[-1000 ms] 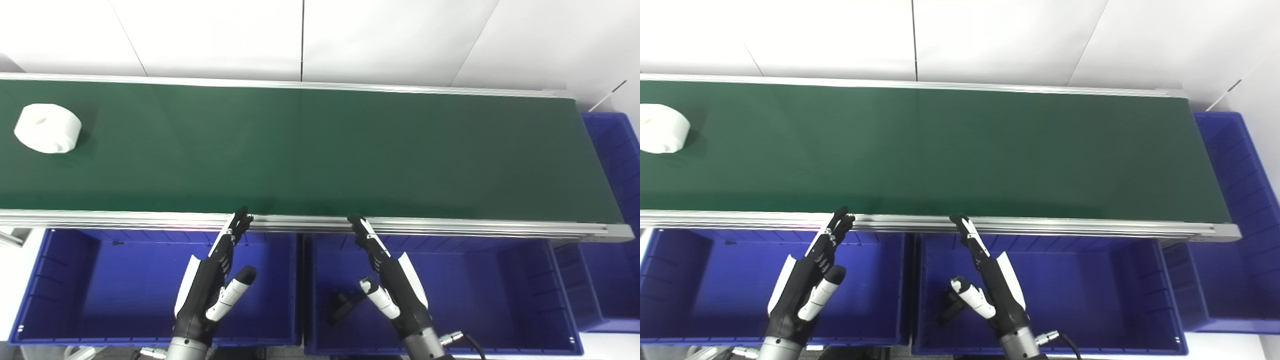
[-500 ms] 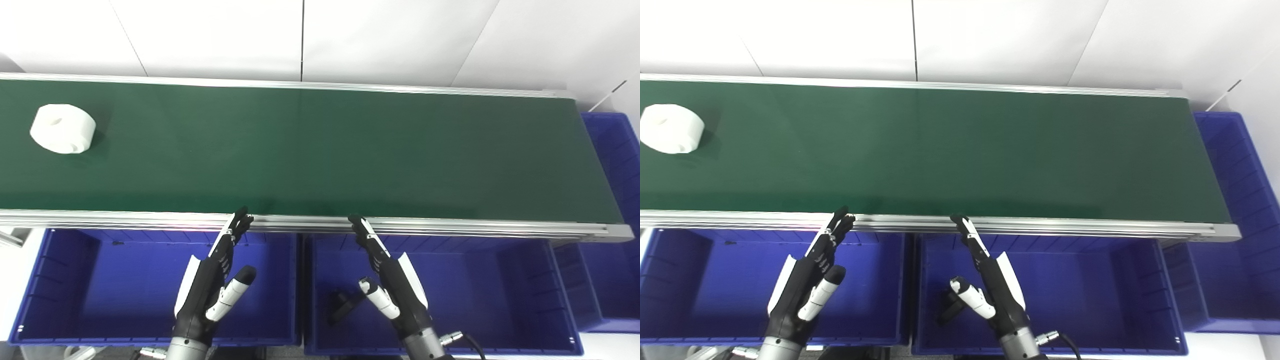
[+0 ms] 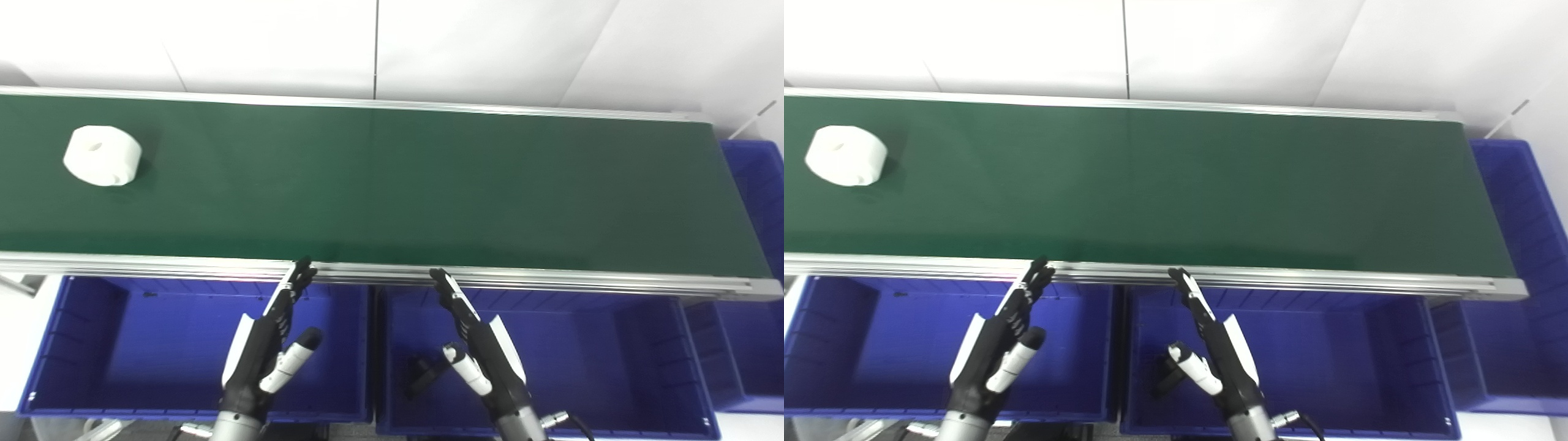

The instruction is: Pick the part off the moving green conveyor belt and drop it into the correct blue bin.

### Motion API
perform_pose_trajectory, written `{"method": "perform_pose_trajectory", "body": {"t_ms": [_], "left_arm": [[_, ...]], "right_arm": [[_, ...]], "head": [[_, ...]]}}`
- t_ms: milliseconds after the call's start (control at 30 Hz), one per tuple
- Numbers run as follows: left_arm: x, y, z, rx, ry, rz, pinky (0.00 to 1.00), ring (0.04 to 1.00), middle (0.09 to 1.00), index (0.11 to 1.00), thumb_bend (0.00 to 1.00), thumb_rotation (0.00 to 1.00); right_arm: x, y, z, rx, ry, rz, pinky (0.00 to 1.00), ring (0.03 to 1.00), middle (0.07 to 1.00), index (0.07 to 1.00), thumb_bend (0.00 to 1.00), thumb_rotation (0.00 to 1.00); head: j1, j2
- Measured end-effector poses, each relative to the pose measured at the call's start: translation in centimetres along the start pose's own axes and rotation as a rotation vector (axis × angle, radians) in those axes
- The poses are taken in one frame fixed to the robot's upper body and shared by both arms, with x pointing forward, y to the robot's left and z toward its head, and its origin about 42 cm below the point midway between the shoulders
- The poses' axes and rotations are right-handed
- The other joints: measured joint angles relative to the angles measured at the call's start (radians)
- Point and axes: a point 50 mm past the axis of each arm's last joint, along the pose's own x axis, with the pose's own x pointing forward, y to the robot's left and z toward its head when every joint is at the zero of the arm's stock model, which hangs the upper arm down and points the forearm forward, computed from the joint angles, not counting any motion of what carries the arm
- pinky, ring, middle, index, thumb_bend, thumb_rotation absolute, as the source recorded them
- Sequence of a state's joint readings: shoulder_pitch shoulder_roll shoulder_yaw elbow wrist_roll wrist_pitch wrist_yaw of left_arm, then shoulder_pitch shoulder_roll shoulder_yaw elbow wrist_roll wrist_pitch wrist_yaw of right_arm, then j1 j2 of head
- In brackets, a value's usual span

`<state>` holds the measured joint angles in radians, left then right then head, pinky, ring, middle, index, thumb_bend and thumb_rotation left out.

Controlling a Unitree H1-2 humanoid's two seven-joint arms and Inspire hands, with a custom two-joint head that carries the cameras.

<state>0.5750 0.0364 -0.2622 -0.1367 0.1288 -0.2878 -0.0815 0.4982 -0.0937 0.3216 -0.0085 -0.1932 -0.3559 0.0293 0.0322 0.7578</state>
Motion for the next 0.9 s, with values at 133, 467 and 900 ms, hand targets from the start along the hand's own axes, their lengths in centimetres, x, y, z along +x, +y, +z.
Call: {"method": "perform_pose_trajectory", "body": {"t_ms": [133,467,900], "left_arm": [[0.3,-0.9,-1.0,-0.014,0.0,0.0,0.88,0.912,0.908,0.907,0.69,0.72],[0.9,-1.6,-2.6,-0.009,-0.002,0.011,0.85,0.883,0.881,0.873,0.7,0.68],[1.3,-1.7,-3.4,0.015,0.019,0.013,0.74,0.841,0.845,0.828,0.75,0.65]], "right_arm": [[-0.2,-0.5,-1.2,0.0,0.005,0.001,0.97,0.976,1.0,0.967,0.9,0.99],[-0.2,-1.0,-2.4,0.001,0.034,0.015,0.97,0.984,1.0,0.974,0.96,1.0],[0.1,-1.4,-2.9,-0.014,0.041,0.009,0.94,0.966,1.0,0.989,0.92,1.0]], "head": [[0.09,-0.087],[0.138,-0.176],[0.215,-0.247]]}}
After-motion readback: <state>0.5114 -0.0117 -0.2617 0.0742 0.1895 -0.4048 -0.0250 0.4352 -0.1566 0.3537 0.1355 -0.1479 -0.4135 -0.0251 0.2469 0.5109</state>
